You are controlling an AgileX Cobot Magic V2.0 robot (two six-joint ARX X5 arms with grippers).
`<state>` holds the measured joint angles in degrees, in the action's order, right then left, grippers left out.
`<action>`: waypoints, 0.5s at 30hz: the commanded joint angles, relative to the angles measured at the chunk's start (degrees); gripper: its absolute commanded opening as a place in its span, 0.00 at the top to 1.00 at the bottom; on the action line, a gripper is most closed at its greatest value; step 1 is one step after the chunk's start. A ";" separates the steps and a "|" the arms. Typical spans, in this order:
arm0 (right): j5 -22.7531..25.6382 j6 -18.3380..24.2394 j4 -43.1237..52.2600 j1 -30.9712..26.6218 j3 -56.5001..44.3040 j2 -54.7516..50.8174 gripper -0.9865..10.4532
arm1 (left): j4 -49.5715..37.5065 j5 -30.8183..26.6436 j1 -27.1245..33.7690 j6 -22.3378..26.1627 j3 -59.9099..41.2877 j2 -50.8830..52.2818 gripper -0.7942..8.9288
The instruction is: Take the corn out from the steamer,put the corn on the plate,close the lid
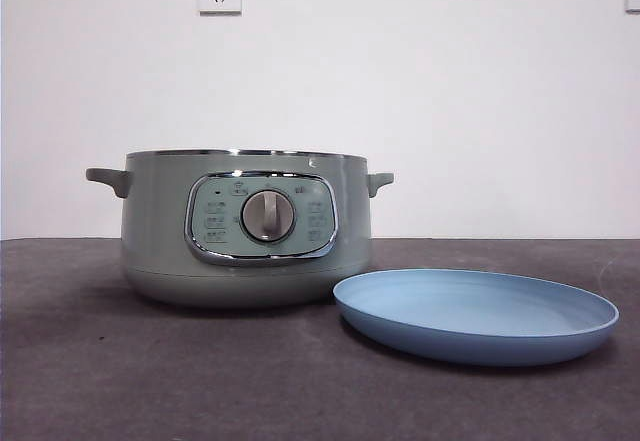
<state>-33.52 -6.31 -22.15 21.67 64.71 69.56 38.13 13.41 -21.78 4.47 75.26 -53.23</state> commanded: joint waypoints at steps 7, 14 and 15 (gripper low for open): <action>11.08 -1.01 -2.84 9.33 18.84 21.31 0.39 | 8.04 -4.35 0.02 -0.31 0.24 9.66 0.93; 23.04 3.48 -12.28 14.36 40.48 38.91 0.39 | 11.78 -5.88 0.02 -0.31 0.24 14.10 0.93; 24.15 3.87 -13.16 14.88 43.30 41.35 0.39 | 12.24 -5.88 0.02 -0.31 0.24 14.49 0.93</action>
<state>-10.26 -4.12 -34.85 36.10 105.51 108.38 52.95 7.64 -21.78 4.45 75.26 -39.51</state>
